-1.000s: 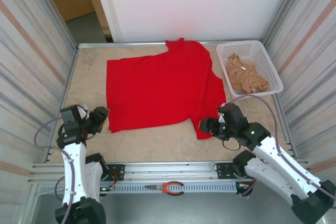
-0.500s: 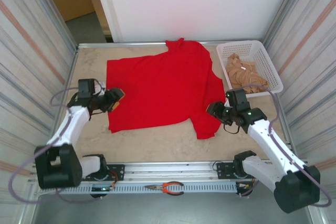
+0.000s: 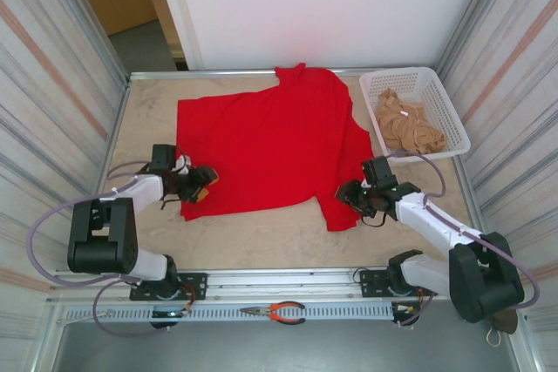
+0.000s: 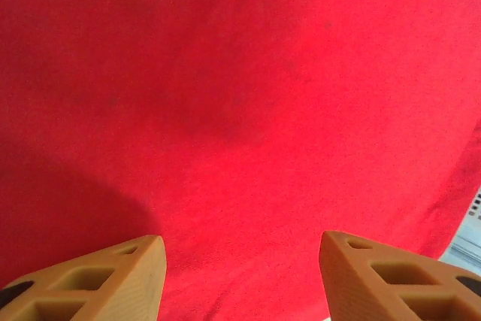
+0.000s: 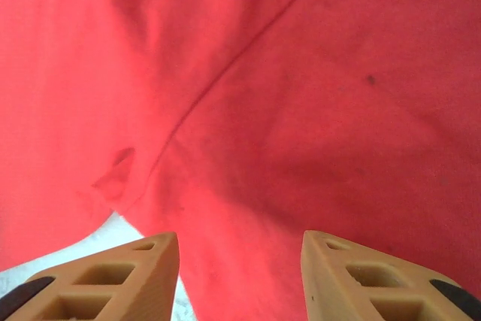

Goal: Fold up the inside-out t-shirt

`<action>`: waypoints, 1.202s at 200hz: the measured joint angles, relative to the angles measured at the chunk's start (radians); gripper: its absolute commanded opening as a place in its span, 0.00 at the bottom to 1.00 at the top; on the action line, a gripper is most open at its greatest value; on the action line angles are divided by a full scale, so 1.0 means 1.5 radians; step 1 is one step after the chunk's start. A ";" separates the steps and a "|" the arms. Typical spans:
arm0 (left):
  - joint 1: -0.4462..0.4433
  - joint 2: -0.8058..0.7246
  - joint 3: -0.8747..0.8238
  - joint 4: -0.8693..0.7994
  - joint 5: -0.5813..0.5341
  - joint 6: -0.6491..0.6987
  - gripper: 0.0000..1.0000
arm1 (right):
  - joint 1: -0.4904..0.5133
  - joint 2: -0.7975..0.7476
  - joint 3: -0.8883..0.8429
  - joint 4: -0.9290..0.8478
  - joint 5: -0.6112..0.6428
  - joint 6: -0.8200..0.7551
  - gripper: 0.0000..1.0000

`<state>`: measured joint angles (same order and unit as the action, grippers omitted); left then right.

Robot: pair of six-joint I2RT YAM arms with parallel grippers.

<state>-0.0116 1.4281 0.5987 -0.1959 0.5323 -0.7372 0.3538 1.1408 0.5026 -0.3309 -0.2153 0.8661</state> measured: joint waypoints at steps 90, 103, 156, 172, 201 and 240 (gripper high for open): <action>0.007 -0.160 -0.004 -0.045 -0.005 0.006 0.58 | -0.008 -0.164 -0.004 -0.099 0.049 0.012 0.65; 0.008 -0.214 0.006 -0.064 -0.004 0.008 0.59 | -0.022 -0.201 -0.003 -0.133 0.058 0.013 0.65; 0.003 -0.289 -0.020 -0.082 0.001 0.001 0.59 | -0.081 -0.261 -0.065 -0.169 0.036 0.013 0.59; 0.002 -0.273 -0.040 -0.079 0.001 0.000 0.59 | -0.091 -0.245 -0.085 -0.161 0.015 0.012 0.55; 0.002 -0.230 -0.068 -0.063 0.000 -0.005 0.59 | -0.097 -0.183 -0.090 -0.113 -0.015 0.009 0.44; 0.002 -0.163 -0.082 -0.022 -0.002 -0.007 0.59 | -0.097 -0.091 -0.088 -0.055 -0.035 0.001 0.00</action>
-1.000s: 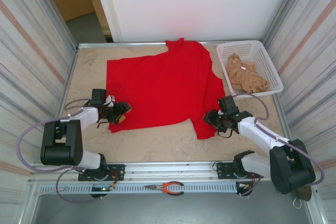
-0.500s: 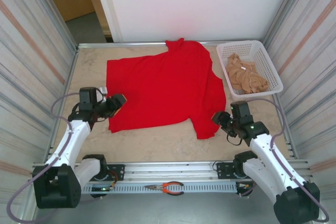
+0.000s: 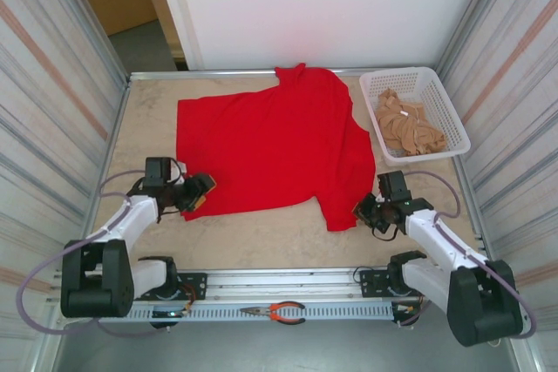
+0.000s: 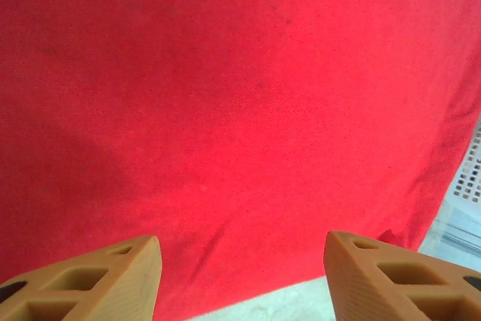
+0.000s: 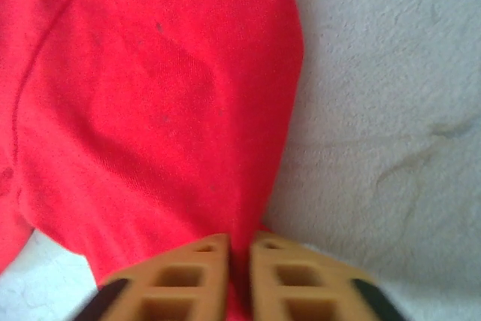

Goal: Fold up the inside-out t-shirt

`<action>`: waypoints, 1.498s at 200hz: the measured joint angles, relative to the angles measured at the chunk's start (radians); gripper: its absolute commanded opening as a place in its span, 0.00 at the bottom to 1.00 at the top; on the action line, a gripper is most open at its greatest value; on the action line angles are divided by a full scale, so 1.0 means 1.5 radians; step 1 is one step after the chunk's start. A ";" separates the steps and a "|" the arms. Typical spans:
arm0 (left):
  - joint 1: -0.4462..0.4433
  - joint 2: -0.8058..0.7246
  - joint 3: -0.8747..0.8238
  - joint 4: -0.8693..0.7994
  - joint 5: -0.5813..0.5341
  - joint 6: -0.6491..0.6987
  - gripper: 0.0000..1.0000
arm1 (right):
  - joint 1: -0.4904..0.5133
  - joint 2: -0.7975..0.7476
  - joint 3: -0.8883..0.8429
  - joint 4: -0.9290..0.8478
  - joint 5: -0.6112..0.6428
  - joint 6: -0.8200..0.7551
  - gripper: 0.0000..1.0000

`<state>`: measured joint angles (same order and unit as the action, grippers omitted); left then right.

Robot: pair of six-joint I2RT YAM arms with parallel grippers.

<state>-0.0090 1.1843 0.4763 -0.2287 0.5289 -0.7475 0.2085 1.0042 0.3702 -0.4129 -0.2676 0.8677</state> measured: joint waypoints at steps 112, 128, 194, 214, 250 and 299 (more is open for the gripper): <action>0.011 0.125 0.037 0.040 -0.017 0.013 0.58 | 0.003 -0.185 0.096 -0.173 0.031 -0.009 0.58; 0.011 0.131 0.042 0.041 -0.017 0.019 0.58 | 0.034 -0.119 0.105 -0.146 0.007 -0.019 0.61; 0.024 0.129 0.049 0.026 -0.021 0.033 0.58 | 0.137 -0.073 0.170 -0.163 0.096 -0.025 0.59; 0.026 0.126 0.049 0.021 -0.023 0.036 0.58 | 0.128 -0.127 0.108 -0.181 0.110 0.000 0.51; 0.036 0.126 0.049 0.016 -0.021 0.040 0.58 | 0.108 -0.186 0.022 -0.215 0.112 0.033 0.39; 0.037 0.126 0.049 0.016 -0.020 0.043 0.58 | 0.100 -0.177 0.010 -0.211 0.108 0.046 0.46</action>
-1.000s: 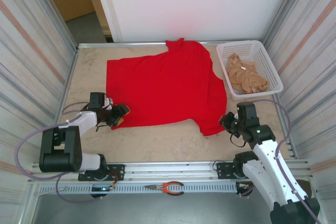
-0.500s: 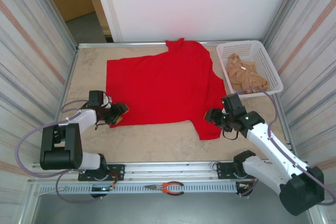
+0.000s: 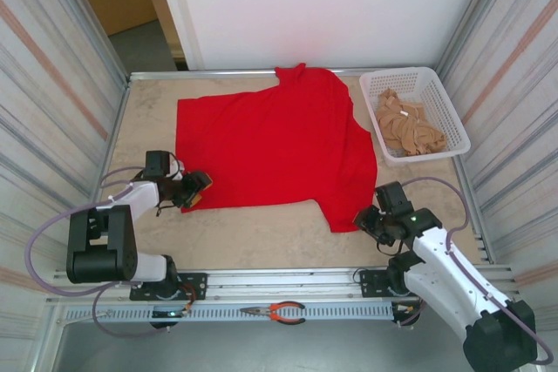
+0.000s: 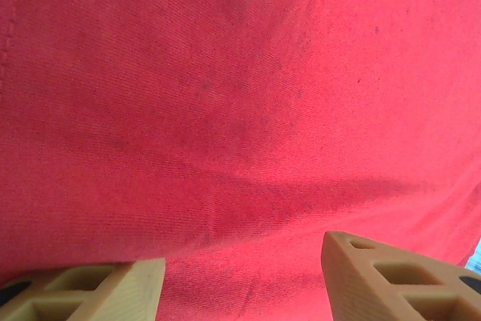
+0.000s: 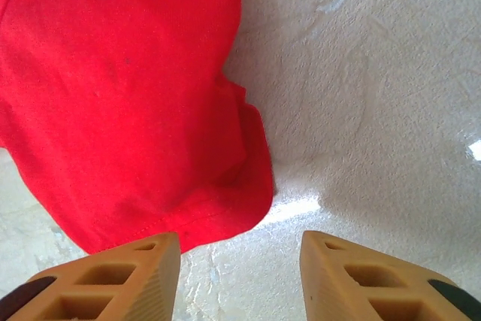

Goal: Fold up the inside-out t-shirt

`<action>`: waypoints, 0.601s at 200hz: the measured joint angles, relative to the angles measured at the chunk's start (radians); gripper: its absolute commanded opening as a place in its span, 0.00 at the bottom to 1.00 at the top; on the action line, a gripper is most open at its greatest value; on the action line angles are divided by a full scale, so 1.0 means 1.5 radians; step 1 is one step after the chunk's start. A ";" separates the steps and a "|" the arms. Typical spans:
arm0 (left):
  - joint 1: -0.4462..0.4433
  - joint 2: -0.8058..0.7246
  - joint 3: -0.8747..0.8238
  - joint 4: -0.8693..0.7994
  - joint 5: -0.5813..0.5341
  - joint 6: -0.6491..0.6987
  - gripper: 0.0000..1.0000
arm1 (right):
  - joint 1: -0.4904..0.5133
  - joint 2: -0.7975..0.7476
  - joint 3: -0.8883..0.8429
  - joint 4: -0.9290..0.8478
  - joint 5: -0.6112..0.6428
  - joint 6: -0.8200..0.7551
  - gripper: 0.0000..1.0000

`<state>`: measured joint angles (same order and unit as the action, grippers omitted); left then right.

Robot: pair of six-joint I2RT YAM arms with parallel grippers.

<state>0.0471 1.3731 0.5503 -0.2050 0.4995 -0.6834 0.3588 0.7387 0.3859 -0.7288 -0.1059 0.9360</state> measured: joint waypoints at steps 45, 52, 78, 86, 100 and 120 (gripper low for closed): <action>0.008 0.000 0.002 -0.002 0.000 0.000 0.57 | 0.001 0.068 0.000 0.038 -0.018 0.000 0.24; 0.009 0.000 0.002 -0.002 0.000 0.000 0.57 | 0.001 0.076 0.000 0.046 -0.020 0.001 0.16; 0.013 0.001 0.003 -0.002 0.000 0.000 0.57 | 0.005 0.091 0.000 0.062 -0.022 0.005 0.00; 0.016 0.001 0.004 -0.002 0.000 0.000 0.57 | 0.009 0.089 0.000 0.061 -0.022 0.008 0.00; 0.020 0.002 0.004 -0.002 0.001 0.000 0.57 | 0.019 0.069 0.000 0.053 -0.020 0.016 0.00; 0.022 0.004 0.006 -0.002 0.003 0.001 0.57 | 0.032 0.000 0.007 0.016 -0.013 0.032 0.00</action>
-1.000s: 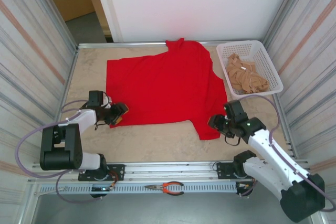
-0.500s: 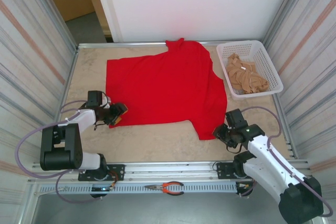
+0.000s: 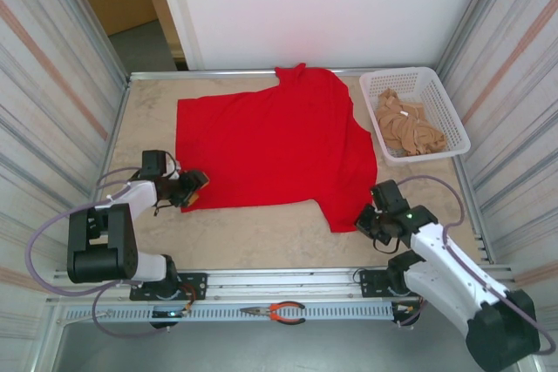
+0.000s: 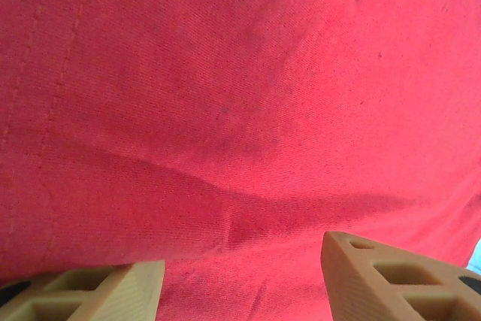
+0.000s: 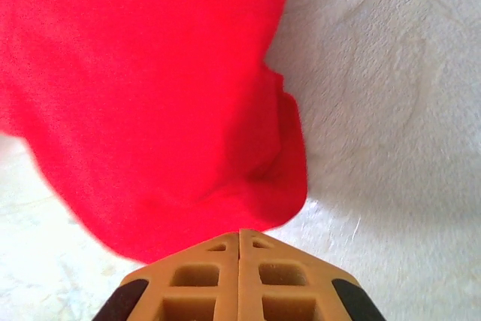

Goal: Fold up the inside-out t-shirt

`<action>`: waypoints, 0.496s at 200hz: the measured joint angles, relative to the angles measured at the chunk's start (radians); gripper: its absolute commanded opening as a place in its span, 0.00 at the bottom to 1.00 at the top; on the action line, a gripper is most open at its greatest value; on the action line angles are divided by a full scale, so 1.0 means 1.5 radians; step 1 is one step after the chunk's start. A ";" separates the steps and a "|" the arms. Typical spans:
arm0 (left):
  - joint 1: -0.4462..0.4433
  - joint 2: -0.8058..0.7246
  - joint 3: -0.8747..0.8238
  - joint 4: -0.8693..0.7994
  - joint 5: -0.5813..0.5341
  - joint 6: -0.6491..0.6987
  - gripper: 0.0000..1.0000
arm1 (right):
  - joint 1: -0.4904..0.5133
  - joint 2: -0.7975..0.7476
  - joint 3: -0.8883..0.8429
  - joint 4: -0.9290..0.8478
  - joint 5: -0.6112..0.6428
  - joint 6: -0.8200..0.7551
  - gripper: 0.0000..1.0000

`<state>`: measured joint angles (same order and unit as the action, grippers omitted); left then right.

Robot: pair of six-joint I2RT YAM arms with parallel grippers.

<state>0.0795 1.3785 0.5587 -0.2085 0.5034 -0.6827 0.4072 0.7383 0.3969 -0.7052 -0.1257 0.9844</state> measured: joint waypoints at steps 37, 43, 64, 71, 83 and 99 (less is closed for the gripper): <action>0.000 0.004 0.016 0.000 0.001 0.005 0.57 | 0.009 -0.152 0.036 -0.083 0.017 0.043 0.00; 0.002 0.005 0.019 0.000 0.001 0.005 0.57 | 0.009 -0.167 0.038 -0.091 0.019 0.051 0.13; 0.005 0.009 0.025 0.000 0.003 0.007 0.57 | 0.008 -0.176 0.036 -0.112 0.024 0.067 0.33; 0.006 0.010 0.026 -0.001 0.003 0.007 0.57 | 0.008 -0.168 0.034 -0.111 0.024 0.070 0.35; 0.007 0.011 0.027 -0.001 0.006 0.007 0.57 | 0.008 -0.141 0.026 -0.103 0.024 0.071 0.36; 0.008 0.011 0.028 -0.001 0.008 0.007 0.57 | 0.008 -0.092 0.018 -0.087 0.024 0.065 0.40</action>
<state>0.0910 1.3956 0.6010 -0.2092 0.5148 -0.6727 0.4198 0.6006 0.4244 -0.8364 -0.0891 1.0824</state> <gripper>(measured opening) 0.571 0.367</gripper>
